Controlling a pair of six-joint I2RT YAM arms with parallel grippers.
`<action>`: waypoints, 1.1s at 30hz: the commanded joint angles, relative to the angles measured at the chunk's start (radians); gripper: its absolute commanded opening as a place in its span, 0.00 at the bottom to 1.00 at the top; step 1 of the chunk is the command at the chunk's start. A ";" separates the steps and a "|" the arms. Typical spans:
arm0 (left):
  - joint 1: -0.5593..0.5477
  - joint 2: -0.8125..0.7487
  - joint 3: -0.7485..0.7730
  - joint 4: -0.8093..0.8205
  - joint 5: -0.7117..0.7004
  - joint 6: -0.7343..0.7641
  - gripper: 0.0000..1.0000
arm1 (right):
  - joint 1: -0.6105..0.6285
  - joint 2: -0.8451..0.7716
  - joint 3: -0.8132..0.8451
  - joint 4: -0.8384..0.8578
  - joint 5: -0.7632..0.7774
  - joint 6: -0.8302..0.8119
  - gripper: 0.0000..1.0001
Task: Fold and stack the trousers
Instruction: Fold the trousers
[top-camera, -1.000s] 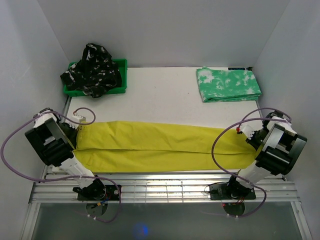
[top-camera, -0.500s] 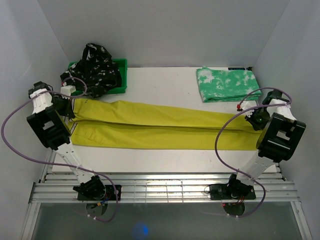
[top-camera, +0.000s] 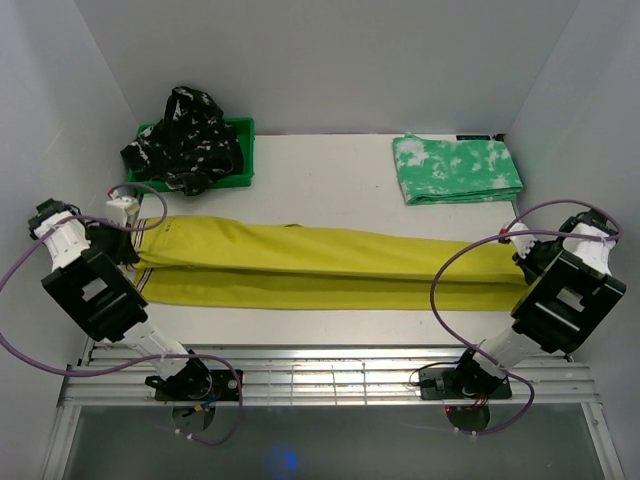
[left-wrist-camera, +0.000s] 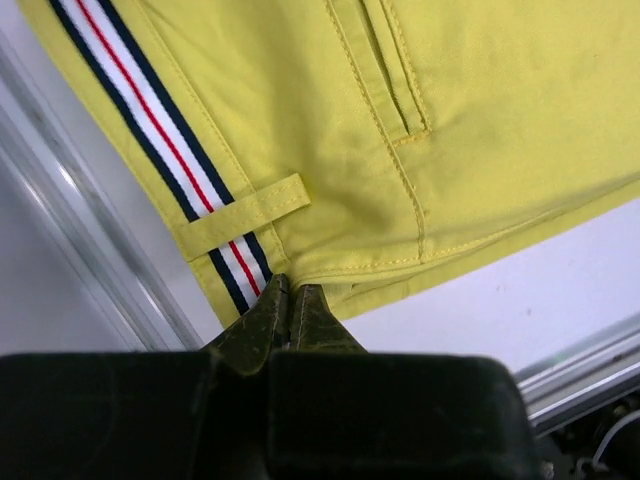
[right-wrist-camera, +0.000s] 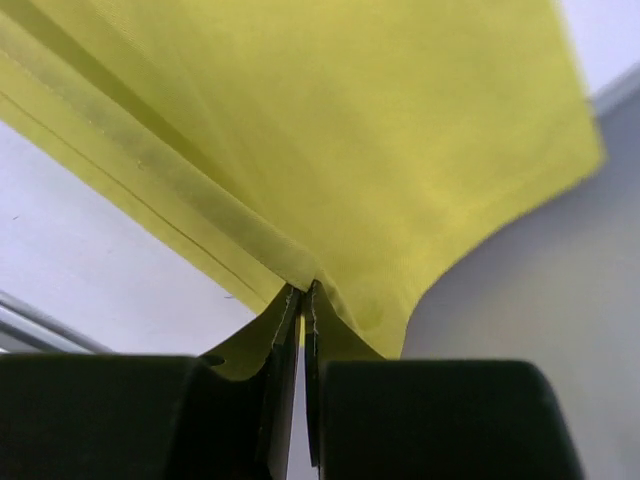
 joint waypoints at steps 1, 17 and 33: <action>0.037 -0.045 -0.172 0.131 -0.184 0.199 0.00 | -0.021 -0.022 -0.126 0.145 0.131 -0.079 0.08; 0.043 -0.057 -0.093 -0.026 -0.068 0.141 0.86 | 0.068 0.007 -0.066 0.088 0.170 0.037 0.73; 0.077 0.016 -0.016 -0.168 0.110 -0.245 0.91 | 0.601 -0.080 0.092 -0.054 -0.086 0.367 0.71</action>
